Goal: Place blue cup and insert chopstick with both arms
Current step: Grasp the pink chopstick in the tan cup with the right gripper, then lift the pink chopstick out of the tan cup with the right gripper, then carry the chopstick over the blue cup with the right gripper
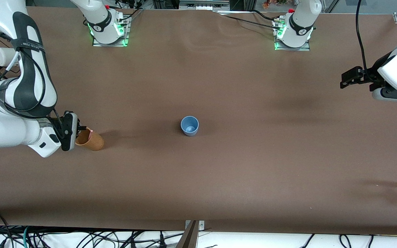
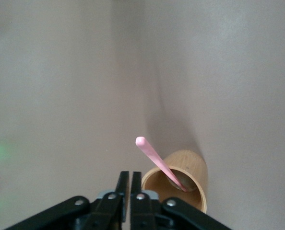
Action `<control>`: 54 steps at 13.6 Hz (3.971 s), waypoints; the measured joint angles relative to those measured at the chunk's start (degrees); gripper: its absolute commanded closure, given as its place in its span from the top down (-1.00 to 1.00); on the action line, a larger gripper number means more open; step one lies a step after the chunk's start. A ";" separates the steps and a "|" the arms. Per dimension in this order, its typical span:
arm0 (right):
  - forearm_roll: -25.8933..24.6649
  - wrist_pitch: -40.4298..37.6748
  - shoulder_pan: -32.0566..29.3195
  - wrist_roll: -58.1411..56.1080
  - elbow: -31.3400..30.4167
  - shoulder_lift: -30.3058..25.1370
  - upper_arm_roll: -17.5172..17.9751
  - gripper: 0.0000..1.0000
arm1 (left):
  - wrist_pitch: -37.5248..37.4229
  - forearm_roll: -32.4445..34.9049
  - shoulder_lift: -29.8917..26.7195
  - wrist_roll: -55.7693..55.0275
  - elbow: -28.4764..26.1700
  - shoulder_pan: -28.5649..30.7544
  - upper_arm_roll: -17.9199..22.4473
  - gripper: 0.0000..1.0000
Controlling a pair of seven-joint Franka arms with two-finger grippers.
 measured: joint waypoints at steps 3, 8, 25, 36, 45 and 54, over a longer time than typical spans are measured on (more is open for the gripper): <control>-0.18 1.61 0.10 0.00 -0.05 0.27 0.02 0.90 | 0.00 0.00 0.04 0.00 0.02 0.00 0.00 1.00; -1.36 5.44 0.80 -0.01 -0.44 2.58 0.11 0.88 | 0.00 0.00 0.06 0.00 0.08 -0.02 -0.01 1.00; -3.22 4.86 2.08 -2.59 -1.33 2.99 -0.09 -0.93 | 0.00 0.00 0.12 0.00 0.14 -0.02 -0.01 1.00; 0.06 -7.11 2.17 -2.94 8.00 -1.47 0.19 -1.00 | 0.00 0.00 0.16 0.00 0.18 -0.02 -0.02 1.00; 10.54 -3.81 9.43 21.60 17.80 -3.25 4.12 -1.00 | 0.00 0.00 0.17 0.00 0.21 -0.02 -0.02 1.00; 11.82 14.52 22.32 45.47 14.04 1.20 5.85 -1.00 | 0.00 0.00 0.19 0.00 0.24 -0.03 -0.03 1.00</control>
